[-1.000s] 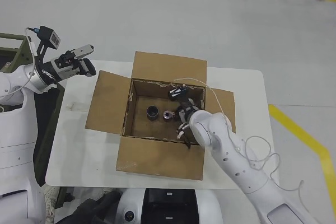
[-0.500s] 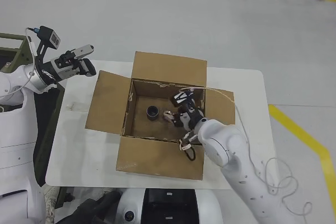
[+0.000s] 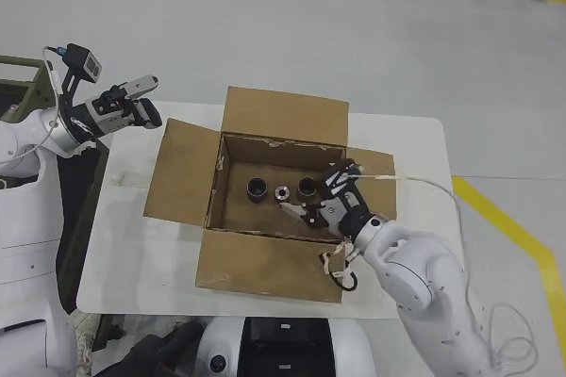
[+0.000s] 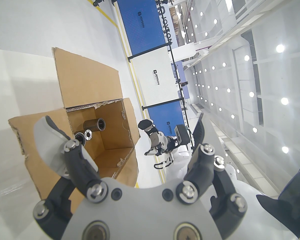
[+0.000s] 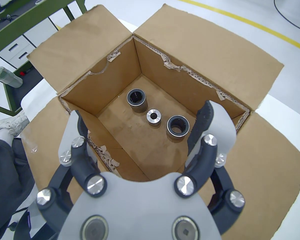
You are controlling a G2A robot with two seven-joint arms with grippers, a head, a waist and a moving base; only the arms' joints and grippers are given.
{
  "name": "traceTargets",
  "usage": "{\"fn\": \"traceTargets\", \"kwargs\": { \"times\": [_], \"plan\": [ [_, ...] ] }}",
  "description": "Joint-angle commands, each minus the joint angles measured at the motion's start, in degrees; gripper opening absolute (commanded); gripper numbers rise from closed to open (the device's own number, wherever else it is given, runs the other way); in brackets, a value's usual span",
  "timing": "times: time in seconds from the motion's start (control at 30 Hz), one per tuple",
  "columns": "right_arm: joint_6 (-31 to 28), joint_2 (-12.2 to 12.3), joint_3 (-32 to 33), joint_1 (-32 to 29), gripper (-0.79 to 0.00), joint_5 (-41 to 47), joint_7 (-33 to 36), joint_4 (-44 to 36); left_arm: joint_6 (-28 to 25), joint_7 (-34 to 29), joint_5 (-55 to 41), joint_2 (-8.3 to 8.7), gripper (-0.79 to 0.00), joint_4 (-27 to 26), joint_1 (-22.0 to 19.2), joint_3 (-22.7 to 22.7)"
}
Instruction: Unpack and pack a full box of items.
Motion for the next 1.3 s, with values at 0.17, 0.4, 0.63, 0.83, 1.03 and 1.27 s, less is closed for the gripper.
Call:
{"fn": "traceTargets", "kwargs": {
  "times": [0.17,0.4,0.63,0.83,1.03,1.27],
  "plan": [
    [-4.05,1.14,8.2,-5.9,0.0,6.04,-4.94,-2.02,0.0,0.0,0.0,0.0,0.0,0.0,0.0,0.0],
    [-5.64,2.09,18.1,-9.48,0.0,18.34,-4.25,-1.16,0.0,0.0,0.0,0.0,0.0,0.0,0.0,0.0],
    [-7.28,3.0,26.13,-9.6,0.0,31.56,-1.34,3.8,0.0,0.0,0.0,0.0,0.0,0.0,0.0,0.0],
    [-5.98,3.79,31.05,-8.41,0.0,42.94,4.19,10.07,0.0,0.0,0.0,0.0,0.0,0.0,0.0,0.0],
    [-8.03,4.63,34.88,-7.68,0.0,51.23,7.51,17.7,0.0,0.0,0.0,0.0,0.0,0.0,0.0,0.0],
    [-9.4,5.69,36.38,-2.98,0.0,60.17,13.71,28.89,0.0,0.0,0.0,0.0,0.0,0.0,0.0,0.0]
  ]
}}
